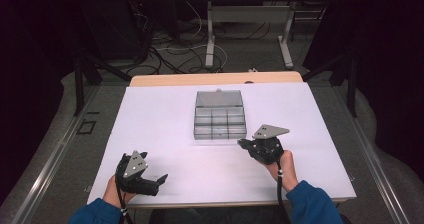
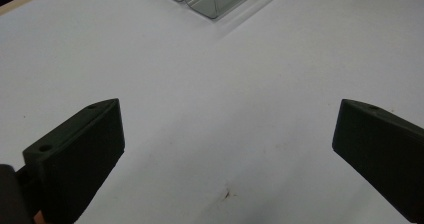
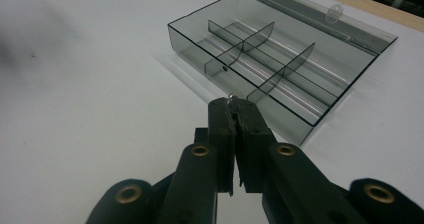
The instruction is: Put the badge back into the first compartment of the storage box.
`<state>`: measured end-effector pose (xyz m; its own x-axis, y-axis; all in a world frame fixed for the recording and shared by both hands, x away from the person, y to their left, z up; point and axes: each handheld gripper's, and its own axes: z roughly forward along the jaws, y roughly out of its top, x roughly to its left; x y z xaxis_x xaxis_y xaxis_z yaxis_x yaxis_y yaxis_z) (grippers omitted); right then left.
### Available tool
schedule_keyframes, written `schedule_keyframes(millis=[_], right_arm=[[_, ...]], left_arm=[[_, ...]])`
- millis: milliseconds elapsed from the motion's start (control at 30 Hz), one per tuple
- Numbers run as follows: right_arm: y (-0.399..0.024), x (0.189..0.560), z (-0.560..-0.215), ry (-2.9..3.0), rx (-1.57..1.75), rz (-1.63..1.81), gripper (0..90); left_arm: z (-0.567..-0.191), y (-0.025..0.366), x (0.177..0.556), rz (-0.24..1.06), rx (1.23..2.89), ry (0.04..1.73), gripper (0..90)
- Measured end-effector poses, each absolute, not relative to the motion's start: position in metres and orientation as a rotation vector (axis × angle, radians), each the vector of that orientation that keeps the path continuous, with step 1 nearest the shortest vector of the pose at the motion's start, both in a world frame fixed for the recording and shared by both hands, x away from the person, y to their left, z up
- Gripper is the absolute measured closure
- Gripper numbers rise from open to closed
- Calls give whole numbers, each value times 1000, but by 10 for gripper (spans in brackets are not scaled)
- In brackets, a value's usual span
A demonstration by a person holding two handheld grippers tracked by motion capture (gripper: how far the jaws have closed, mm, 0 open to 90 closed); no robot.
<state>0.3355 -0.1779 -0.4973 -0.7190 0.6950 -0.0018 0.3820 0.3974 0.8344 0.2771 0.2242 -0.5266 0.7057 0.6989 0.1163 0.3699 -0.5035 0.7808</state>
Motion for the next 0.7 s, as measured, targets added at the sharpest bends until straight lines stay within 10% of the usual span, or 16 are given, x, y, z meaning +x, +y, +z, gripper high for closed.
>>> schedule_keyframes(millis=[700], right_arm=[[-159, 348, -497, 2290, 868, 1274, 870]], left_arm=[[-527, 225, 277, 545, 2143, 809, 2]])
